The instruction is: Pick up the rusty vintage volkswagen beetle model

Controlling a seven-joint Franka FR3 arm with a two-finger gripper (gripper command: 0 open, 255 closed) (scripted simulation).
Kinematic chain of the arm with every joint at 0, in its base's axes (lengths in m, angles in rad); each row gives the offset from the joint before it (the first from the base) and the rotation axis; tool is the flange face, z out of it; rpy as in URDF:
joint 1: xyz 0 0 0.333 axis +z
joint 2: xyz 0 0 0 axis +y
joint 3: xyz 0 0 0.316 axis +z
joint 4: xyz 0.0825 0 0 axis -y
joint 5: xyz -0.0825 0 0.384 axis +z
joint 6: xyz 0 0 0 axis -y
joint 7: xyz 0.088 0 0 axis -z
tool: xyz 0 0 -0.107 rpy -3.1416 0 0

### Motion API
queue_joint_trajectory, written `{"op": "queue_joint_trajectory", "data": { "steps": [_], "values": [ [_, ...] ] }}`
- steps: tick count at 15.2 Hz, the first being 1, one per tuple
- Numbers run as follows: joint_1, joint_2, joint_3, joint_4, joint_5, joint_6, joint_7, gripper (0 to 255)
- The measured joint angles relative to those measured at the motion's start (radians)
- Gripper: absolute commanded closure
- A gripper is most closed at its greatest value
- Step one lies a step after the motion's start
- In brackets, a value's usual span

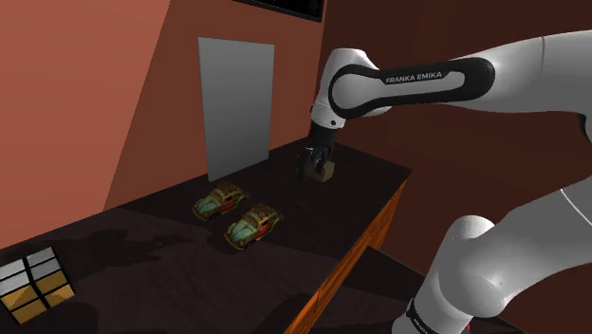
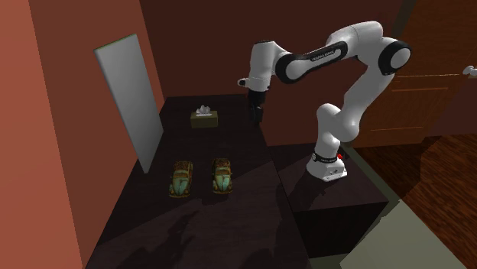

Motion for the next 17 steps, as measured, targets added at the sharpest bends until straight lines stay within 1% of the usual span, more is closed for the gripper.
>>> {"op": "queue_joint_trajectory", "data": {
  "steps": [3, 9, 14, 16, 17],
  "values": [
    [0.008, 0.122, 0.015, 0.032, -0.003, 0.088, 0.004, 0],
    [0.017, 0.357, 0.038, 0.141, -0.023, 0.208, 0.014, 0],
    [0.027, 0.555, 0.054, 0.266, -0.054, 0.276, 0.036, 0],
    [0.034, 0.643, 0.059, 0.334, -0.069, 0.294, 0.051, 0],
    [0.036, 0.662, 0.060, 0.348, -0.073, 0.298, 0.053, 0]
  ]
}}
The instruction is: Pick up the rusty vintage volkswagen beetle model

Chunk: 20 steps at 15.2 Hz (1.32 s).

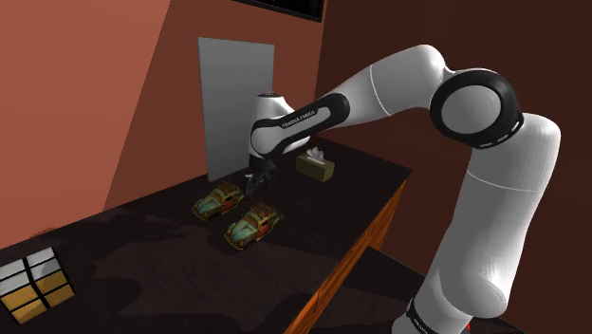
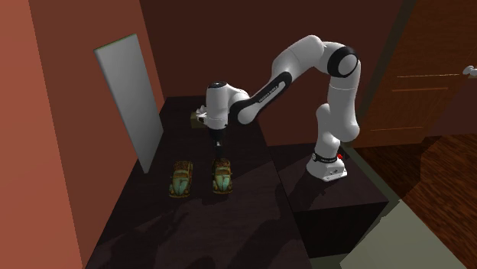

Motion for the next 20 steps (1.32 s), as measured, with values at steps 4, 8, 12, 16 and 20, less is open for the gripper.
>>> {"op": "queue_joint_trajectory", "data": {
  "steps": [4, 8, 12, 16, 20],
  "values": [
    [0.001, 0.037, 0.000, -0.001, -0.004, 0.038, 0.001, 0],
    [0.003, 0.071, 0.001, -0.016, -0.006, 0.086, 0.004, 0],
    [0.003, 0.075, 0.000, -0.017, -0.006, 0.093, 0.003, 255],
    [0.003, 0.075, 0.000, -0.017, -0.006, 0.093, 0.003, 255],
    [0.003, 0.072, 0.001, -0.014, -0.006, 0.086, 0.003, 255]
  ]
}}
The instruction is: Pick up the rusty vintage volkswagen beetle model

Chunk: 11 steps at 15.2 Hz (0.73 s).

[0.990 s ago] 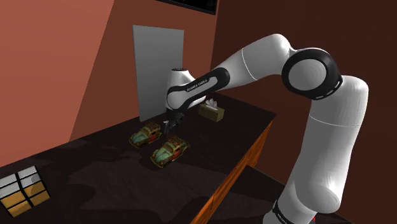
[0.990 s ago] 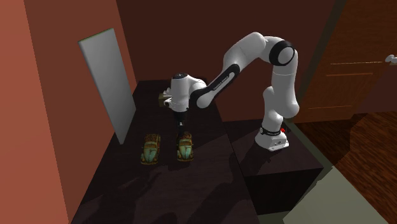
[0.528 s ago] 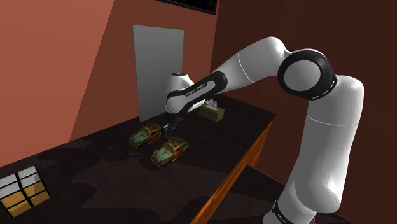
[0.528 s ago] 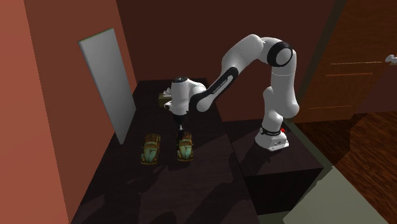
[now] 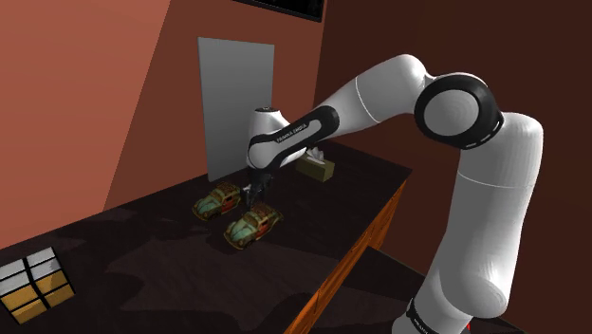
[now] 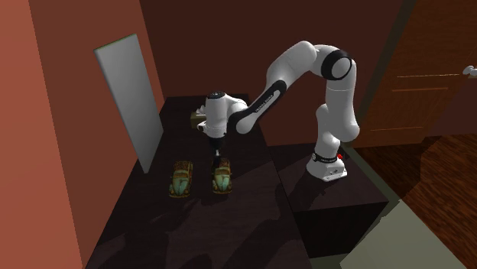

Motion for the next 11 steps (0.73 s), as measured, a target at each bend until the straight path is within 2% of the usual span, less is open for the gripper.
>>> {"op": "queue_joint_trajectory", "data": {
  "steps": [11],
  "values": [
    [-0.002, -0.065, -0.001, 0.060, 0.001, -0.126, 0.000, 255]
  ]
}}
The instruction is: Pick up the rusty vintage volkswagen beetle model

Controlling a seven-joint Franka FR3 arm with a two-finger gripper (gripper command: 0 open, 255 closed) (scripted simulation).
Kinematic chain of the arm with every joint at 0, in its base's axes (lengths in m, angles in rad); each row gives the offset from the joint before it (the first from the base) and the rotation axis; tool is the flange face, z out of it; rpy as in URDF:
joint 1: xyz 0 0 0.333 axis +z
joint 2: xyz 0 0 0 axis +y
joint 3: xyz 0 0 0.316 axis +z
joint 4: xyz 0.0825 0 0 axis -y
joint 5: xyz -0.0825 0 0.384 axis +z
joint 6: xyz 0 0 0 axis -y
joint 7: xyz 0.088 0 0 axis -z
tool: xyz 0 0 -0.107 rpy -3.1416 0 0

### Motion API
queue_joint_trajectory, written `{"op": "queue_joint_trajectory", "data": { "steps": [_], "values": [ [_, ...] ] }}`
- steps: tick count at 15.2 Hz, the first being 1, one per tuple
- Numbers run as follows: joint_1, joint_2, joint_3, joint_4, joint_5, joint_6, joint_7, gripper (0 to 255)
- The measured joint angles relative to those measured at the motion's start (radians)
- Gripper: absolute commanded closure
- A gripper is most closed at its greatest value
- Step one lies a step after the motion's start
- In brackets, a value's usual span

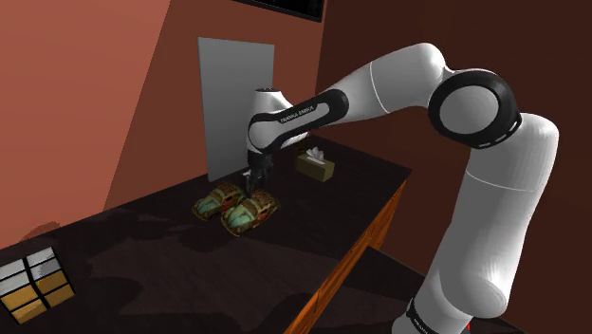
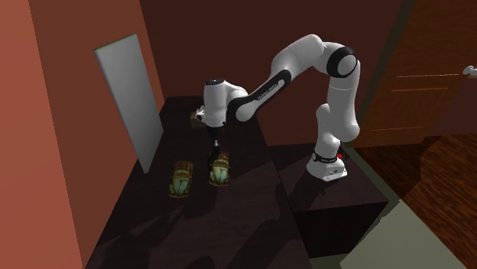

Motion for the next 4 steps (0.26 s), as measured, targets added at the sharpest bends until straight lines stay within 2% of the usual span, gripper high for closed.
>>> {"op": "queue_joint_trajectory", "data": {
  "steps": [4],
  "values": [
    [0.000, -0.022, 0.000, 0.024, 0.000, -0.046, 0.000, 255]
  ]
}}
